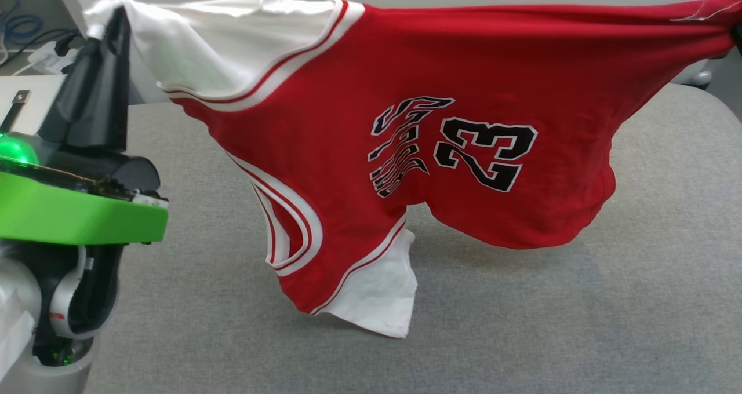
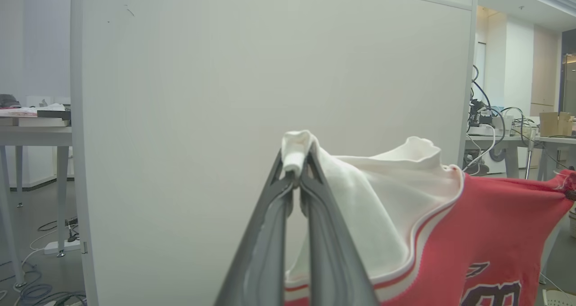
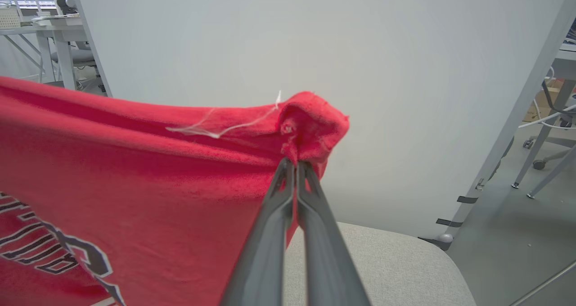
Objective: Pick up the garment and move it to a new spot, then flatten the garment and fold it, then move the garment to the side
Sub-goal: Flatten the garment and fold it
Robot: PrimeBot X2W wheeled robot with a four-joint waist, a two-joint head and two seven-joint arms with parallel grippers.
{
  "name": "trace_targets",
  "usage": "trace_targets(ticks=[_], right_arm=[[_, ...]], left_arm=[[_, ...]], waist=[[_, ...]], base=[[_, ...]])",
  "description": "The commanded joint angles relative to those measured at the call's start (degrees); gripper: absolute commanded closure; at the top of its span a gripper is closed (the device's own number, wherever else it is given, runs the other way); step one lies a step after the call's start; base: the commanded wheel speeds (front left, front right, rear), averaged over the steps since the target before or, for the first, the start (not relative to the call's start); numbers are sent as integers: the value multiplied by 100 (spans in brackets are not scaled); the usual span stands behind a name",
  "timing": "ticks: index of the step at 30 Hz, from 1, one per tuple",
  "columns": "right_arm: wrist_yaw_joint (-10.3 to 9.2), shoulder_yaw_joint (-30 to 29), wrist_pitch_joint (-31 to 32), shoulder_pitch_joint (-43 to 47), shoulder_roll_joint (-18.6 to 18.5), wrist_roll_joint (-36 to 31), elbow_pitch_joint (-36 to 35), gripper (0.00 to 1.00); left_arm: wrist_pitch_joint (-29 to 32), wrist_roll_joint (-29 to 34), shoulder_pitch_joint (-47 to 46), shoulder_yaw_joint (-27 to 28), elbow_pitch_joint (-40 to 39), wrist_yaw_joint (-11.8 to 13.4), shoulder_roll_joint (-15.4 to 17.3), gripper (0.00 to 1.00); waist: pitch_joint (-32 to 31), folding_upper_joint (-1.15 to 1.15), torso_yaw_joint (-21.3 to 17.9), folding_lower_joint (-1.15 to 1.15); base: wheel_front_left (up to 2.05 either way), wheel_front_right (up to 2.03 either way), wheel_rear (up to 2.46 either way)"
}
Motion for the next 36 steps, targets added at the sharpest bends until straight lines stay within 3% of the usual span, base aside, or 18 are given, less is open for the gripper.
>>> trace_targets(ticks=[1,9,14,26,32,36], right_arm=[[-11,-131,10,99,45,-66,-107,100],[-11,-440,-94,-169,176,-311,-426,100],[-11,-350,-323,-618,63,-454,-201,100],[-11,335,-1000,-2500,-570,-745,858,100],[-11,853,-1281,-3829,-787,-922,1698,100],[-11,1169,-1419,-4985,-682,-1002,2443,100]], left_arm=[[-70,20,-154,121,-67,61,31,100],[140,-27,-848,306,-261,48,233,100],[382,-118,-1490,260,19,-136,408,100],[750,92,-3665,-18,1064,-752,849,100],[805,272,-5110,-307,1958,-1097,788,100],[642,505,-6311,-496,2856,-1252,584,100]], waist=[[-17,0,-91,0],[360,0,-180,0],[792,0,-175,0],[2169,0,-62,0],[2881,0,16,0],[3350,0,61,0]], base=[[0,0,0],[0,0,0],[0,0,0],[0,0,0],[0,0,0],[0,0,0]])
